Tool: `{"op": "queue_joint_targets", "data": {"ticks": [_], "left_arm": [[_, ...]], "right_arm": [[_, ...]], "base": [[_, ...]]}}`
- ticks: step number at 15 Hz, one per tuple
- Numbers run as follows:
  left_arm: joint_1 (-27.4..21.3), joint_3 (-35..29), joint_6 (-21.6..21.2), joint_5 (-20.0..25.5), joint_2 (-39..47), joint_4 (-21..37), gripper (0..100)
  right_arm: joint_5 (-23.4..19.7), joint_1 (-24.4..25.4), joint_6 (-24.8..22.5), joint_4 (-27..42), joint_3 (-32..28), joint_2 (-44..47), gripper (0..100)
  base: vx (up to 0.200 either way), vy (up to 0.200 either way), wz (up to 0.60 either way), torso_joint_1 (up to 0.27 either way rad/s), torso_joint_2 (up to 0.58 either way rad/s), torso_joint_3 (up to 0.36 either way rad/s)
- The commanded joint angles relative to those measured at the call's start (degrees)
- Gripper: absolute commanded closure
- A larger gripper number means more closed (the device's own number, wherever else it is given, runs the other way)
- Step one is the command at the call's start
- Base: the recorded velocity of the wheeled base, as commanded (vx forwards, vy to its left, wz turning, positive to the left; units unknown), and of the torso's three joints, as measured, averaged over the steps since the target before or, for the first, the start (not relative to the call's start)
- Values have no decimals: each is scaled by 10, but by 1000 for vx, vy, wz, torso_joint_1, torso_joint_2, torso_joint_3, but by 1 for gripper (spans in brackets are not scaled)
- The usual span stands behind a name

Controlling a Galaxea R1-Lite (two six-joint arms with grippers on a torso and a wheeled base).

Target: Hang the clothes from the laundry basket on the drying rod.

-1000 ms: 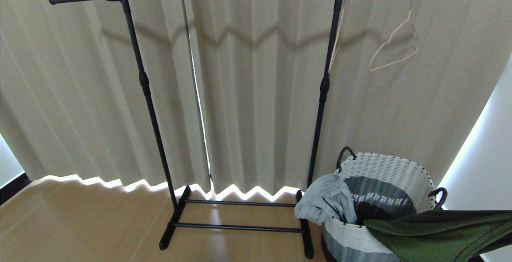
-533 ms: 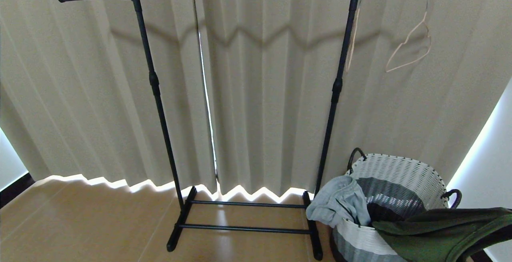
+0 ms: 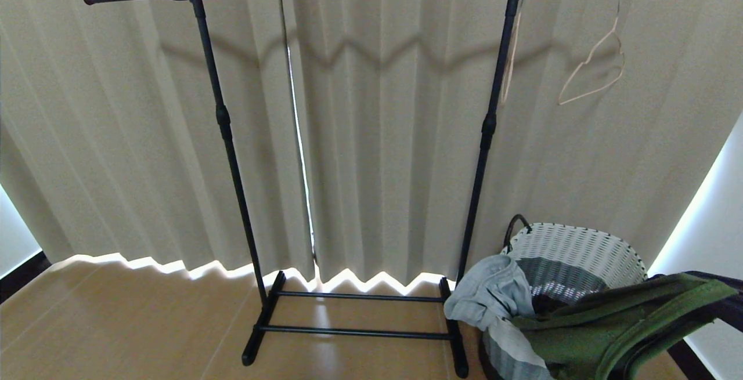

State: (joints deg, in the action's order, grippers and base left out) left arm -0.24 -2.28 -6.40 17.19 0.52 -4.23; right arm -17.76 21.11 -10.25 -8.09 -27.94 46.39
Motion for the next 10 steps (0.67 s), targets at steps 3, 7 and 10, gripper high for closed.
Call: {"op": "queue_joint_targets", "data": {"ticks": [3,7,10], "left_arm": [[-48,-117,29,54,156,-53,0],[-144,-172,30,54,357,-121,0],[-209,-204,41,53,462,-140,0]], "right_arm": [[-61,5,2,-3,-92,124,100],[-72,38,36,-107,-108,199,100],[-72,69,82,-126,-118,204,100]], "base": [[0,0,0,0,0,0],[0,0,0,0,0,0],[0,0,0,0,0,0]]}}
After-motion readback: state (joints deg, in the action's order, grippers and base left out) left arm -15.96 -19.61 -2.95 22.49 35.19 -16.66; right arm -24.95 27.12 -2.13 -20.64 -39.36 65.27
